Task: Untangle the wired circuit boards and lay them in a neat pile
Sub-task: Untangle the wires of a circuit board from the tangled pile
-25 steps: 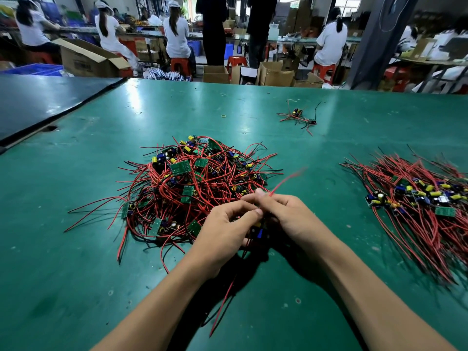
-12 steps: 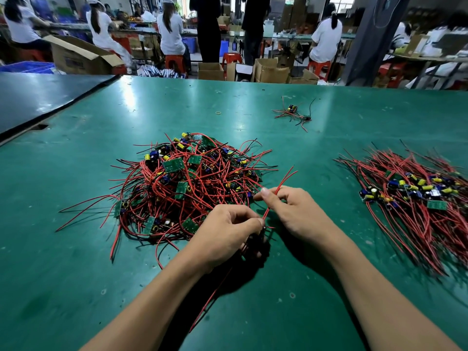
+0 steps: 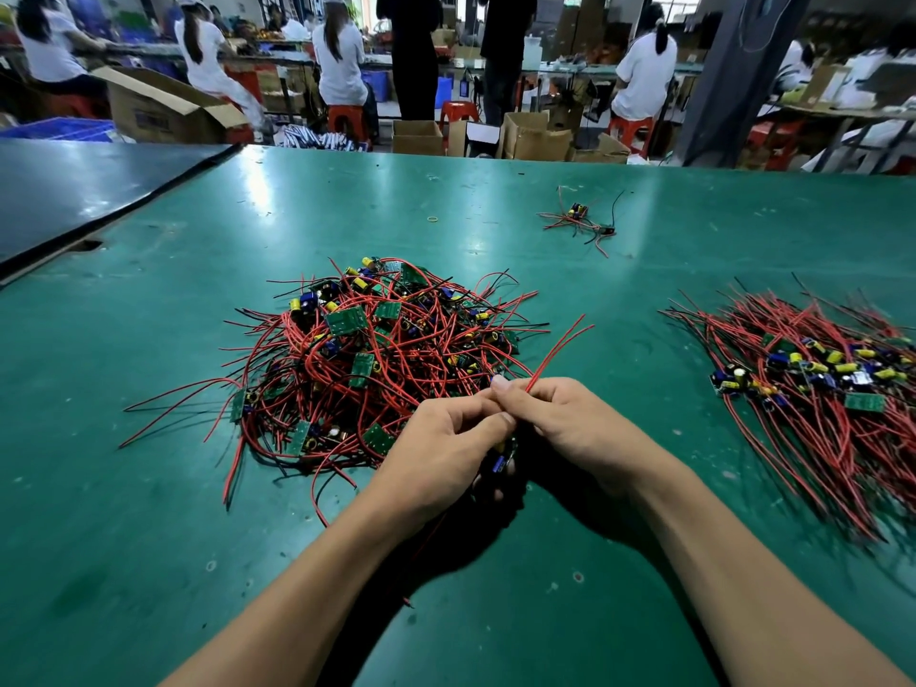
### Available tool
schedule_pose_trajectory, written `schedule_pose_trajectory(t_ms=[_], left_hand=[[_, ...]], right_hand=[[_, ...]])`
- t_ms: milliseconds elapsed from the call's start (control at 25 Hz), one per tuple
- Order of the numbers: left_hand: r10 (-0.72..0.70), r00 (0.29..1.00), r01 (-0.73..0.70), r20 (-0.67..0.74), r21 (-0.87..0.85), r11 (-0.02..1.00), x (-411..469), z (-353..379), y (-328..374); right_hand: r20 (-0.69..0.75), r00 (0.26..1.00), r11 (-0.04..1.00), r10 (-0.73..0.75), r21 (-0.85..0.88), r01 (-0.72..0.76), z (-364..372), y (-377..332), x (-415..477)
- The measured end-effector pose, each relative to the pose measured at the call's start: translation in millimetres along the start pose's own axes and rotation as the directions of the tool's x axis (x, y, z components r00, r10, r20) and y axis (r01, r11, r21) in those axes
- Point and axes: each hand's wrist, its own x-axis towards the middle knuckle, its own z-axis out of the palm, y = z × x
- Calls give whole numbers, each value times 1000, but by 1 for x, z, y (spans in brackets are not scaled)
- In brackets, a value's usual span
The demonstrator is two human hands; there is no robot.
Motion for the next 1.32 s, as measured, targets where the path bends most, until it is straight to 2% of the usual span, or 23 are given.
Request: schedule_pose_trajectory(t_ms=[80, 160, 240, 280, 360, 400, 480, 600, 720, 800, 880, 960, 1080, 1240, 1320], left_hand=[[-17, 999, 17, 30, 9, 1000, -1, 1, 2], [-31, 999, 27, 43, 80, 996, -2, 1, 2], [-31, 999, 25, 44, 134, 991, -3, 1, 2], [-30, 999, 24, 42, 137, 990, -4, 1, 2], [-25, 999, 21, 34, 127, 992, -4, 1, 2], [-24, 999, 20, 31, 118, 993, -3, 1, 2], [-25, 999, 21, 35, 111, 994, -3, 0, 2], [-26, 998, 20, 50, 113, 993, -3, -1, 0], [-18, 998, 12, 57, 110, 994, -4, -1, 0], [-6, 999, 2, 33, 119, 993, -4, 0, -1], [-2, 1000, 3, -20, 61, 998, -3, 1, -2], [-5, 998, 2, -61, -47, 999, -3, 2, 0], [29, 996, -36, -88, -77, 996, -3, 1, 0], [2, 1000, -2, -4, 1, 1000, -3, 0, -2], [-14, 999, 13, 29, 28, 1000, -3, 0, -2]], right_hand=[[-14, 1000, 984, -10, -178, 8, -8, -3, 0], [-60, 997, 922, -53, -387, 26, -18, -8, -1], [-217, 962, 832, -164, -554, 17, -26, -10, -2], [-286, 929, 815, -234, -579, 27, -29, -8, -2], [-404, 860, 881, -311, -461, 102, -27, -5, -1], [-447, 847, 936, -287, -319, 149, -23, -5, 0], [-470, 868, 985, -159, -10, 175, -13, -7, 3], [-375, 927, 950, 13, 295, 106, -12, -13, 4], [-207, 976, 892, 70, 451, 32, -19, -20, -1], [-212, 975, 907, 66, 419, 30, -19, -22, -2], [-257, 967, 969, -3, 239, 67, -12, -17, -1], [-201, 978, 993, -62, 89, 82, -2, -8, 0], [-138, 988, 993, -68, 91, 81, 8, 2, 0], [-335, 935, 988, -120, 55, 146, -4, 0, 4], [-420, 894, 968, -158, 112, 224, -11, -3, 6]])
